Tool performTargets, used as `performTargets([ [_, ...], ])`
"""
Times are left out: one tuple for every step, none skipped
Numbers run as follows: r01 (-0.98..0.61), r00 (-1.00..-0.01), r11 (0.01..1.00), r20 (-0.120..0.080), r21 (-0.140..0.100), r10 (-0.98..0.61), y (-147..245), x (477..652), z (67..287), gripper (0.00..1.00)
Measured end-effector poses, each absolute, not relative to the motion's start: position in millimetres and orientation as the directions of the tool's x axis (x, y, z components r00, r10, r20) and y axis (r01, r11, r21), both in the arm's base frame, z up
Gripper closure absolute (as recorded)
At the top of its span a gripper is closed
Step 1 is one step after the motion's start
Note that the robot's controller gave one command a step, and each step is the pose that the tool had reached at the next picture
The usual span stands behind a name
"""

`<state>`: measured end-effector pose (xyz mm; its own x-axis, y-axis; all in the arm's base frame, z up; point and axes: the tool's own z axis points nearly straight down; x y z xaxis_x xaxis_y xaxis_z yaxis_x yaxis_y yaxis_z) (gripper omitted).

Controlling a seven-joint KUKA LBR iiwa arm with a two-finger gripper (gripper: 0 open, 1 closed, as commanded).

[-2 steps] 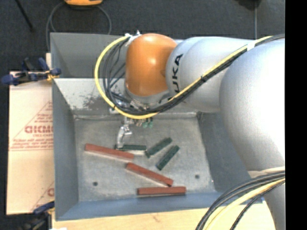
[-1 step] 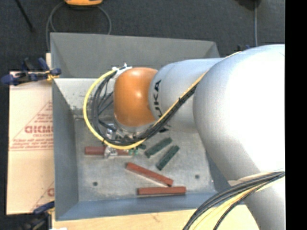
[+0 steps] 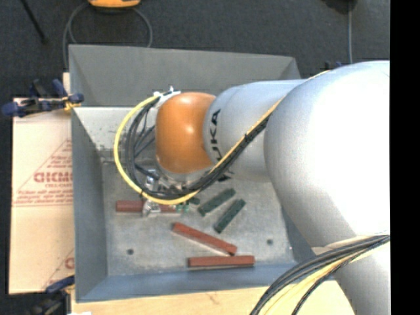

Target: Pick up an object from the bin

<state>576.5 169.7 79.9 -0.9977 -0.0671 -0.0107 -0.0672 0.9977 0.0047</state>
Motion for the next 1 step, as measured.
performTargets([
  [-0.077, -0.997, 0.997, -0.010, 0.003, -0.077, 184.2, 558.2, 242.7, 1.00],
])
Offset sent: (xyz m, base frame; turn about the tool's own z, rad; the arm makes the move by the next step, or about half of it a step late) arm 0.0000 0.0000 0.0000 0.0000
